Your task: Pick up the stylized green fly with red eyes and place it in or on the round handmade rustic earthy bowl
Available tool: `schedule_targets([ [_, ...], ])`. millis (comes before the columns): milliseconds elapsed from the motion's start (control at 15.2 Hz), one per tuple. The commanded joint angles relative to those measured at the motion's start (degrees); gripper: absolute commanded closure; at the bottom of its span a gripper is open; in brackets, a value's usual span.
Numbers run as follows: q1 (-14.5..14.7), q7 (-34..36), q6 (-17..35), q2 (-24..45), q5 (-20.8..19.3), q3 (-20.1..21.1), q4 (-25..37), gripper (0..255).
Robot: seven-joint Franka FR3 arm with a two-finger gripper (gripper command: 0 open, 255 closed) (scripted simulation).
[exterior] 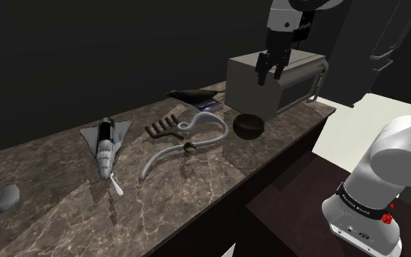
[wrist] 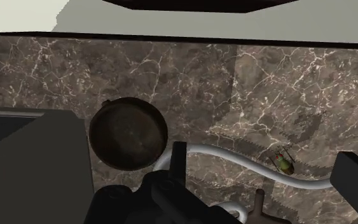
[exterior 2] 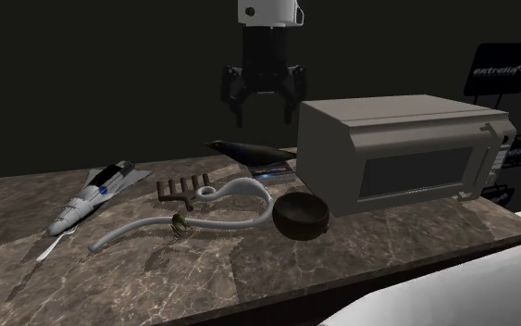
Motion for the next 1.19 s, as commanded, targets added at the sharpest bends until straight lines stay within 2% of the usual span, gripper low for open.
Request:
schedule_targets([
  [0, 0.46, 1.28, 2.64, 3.51, 0.24, 1.31, 0.40, 0],
  [528, 1.78, 6.12, 11.24, 19.27, -0.70, 5.57, 5.31, 0],
  [1122, 4.01, 12.23, 16.92, 38.79, -4.83, 8.51, 16.12, 0],
])
